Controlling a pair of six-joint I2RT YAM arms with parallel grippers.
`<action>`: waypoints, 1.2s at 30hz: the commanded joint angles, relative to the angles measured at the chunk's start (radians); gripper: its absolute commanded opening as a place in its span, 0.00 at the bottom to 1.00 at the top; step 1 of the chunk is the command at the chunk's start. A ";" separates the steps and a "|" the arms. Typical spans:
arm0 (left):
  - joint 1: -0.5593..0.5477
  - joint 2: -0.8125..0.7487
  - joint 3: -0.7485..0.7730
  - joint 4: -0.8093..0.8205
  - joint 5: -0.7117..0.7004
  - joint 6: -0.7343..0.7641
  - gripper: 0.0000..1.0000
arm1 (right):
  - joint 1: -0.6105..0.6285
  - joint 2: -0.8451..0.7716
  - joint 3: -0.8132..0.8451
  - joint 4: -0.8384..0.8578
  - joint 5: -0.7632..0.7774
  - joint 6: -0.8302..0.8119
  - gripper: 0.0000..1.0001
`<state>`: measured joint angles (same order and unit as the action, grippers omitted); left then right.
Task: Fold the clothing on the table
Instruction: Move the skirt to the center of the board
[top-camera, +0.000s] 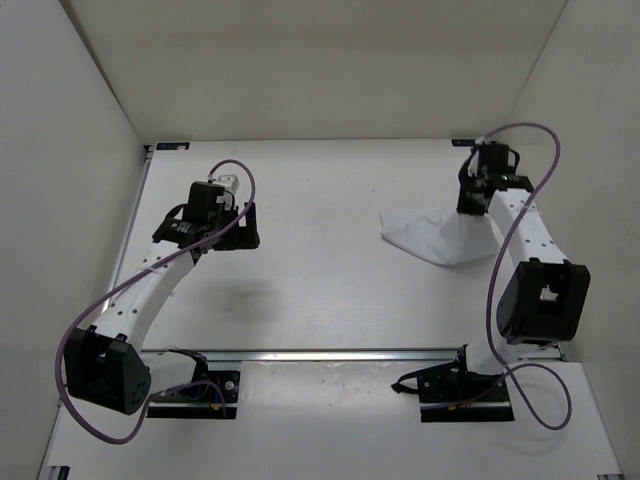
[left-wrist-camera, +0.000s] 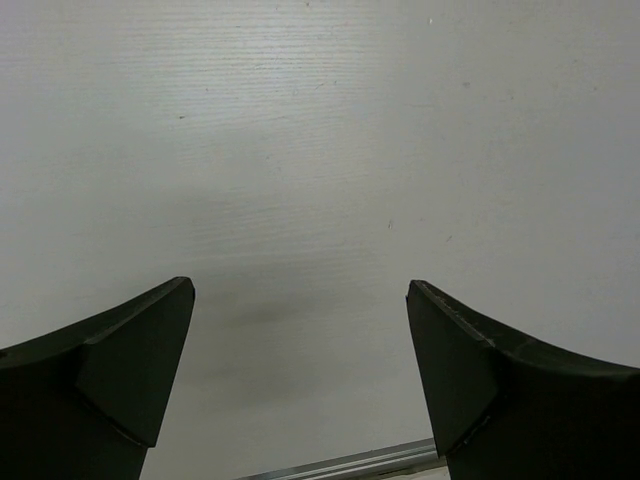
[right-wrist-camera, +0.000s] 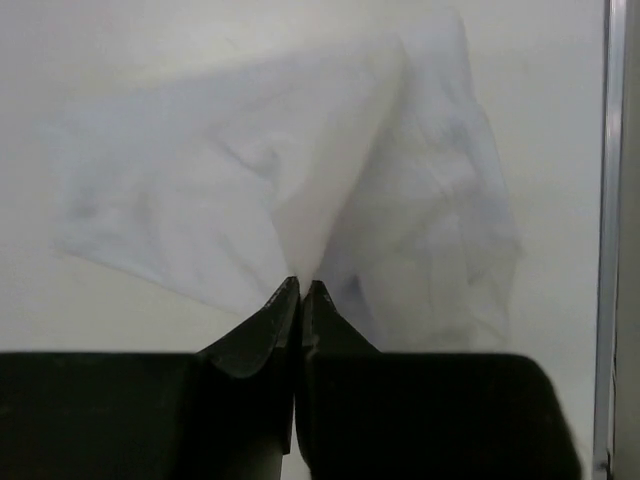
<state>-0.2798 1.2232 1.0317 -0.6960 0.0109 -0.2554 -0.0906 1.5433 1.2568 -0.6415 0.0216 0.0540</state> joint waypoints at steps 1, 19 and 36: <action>0.022 -0.013 0.051 0.036 0.017 0.010 0.99 | 0.165 0.058 0.313 -0.004 -0.110 0.056 0.00; 0.063 -0.160 0.013 0.062 0.000 -0.027 0.99 | 0.241 -0.104 0.220 0.274 -0.425 0.193 0.00; 0.004 -0.166 -0.091 0.140 0.174 -0.044 0.99 | 0.270 -0.216 -0.114 0.146 -0.341 0.227 1.00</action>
<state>-0.2527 1.0588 0.9855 -0.6155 0.0830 -0.2897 0.1799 1.4174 1.0435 -0.5110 -0.3595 0.2741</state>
